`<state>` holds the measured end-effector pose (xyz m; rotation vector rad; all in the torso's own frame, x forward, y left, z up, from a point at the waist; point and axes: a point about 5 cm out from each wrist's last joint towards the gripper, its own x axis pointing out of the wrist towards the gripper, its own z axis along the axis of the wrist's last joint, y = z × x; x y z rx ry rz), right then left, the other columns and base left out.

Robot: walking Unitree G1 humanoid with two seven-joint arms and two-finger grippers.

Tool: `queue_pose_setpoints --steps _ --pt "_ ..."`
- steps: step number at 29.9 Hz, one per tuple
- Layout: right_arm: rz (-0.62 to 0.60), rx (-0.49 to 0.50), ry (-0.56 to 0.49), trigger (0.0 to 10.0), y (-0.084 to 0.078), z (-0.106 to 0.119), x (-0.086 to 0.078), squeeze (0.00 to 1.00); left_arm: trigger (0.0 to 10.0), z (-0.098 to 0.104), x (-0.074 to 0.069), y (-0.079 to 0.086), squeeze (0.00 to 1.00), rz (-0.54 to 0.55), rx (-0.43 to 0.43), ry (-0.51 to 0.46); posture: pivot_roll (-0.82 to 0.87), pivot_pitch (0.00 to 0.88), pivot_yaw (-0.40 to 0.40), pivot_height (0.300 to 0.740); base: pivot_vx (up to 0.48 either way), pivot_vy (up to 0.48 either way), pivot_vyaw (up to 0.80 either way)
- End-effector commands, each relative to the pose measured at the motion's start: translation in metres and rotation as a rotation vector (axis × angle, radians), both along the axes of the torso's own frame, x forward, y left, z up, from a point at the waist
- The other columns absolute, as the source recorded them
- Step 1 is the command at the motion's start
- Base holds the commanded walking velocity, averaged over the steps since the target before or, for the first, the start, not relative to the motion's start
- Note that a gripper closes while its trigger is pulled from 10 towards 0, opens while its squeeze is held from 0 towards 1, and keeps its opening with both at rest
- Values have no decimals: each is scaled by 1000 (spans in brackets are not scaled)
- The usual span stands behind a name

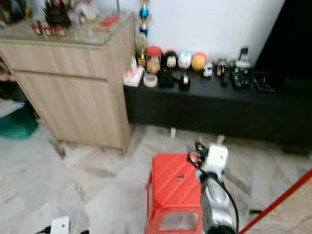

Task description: Hang keys on a hook

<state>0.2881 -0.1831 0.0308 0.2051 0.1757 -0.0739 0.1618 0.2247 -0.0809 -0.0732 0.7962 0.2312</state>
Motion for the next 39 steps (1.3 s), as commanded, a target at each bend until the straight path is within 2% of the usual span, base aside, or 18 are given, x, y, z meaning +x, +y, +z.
queue_pose_setpoints --steps 1,17,23,29,30,31,34,36,37,39 --pt "1 1 -9 10000 2 2 2 0 10000 -1 -1 0 0 -4 0 9 31 0 -57 740 -251 0 0" --pt "-3 1 -2 10000 2 -1 0 0 10000 -4 -7 -2 0 2 -11 26 32 0 -58 740 -253 0 0" --pt "3 -5 24 10000 0 -8 -4 0 10000 -5 -10 -2 0 6 -13 38 29 0 -59 740 0 0 0" --pt "-1 -31 228 10000 -8 -46 -27 0 10000 -6 -11 -3 0 14 -25 41 30 0 -57 740 0 0 0" --pt "16 -48 299 10000 -8 -58 -37 0 10000 -6 -11 -3 0 13 -25 44 25 0 -55 740 0 0 0" --pt "16 -48 299 10000 -8 -58 -37 0 10000 -6 -11 -3 0 13 -25 44 25 0 -55 740 0 0 0" --pt "11 -63 424 10000 -11 -76 -55 0 10000 -7 -12 -3 0 13 -25 49 36 0 -53 740 0 0 0" --pt "7 -80 561 10000 -13 -94 -78 0 10000 -7 -13 -3 0 16 -26 54 39 0 -52 740 0 0 0" --pt "7 -80 561 10000 -13 -94 -78 0 10000 -7 -13 -3 0 16 -26 54 39 0 -52 740 0 0 0" --pt "11 -83 639 10000 -13 -104 -93 0 10000 -7 -14 -2 0 16 -25 57 41 0 -48 740 0 0 0"
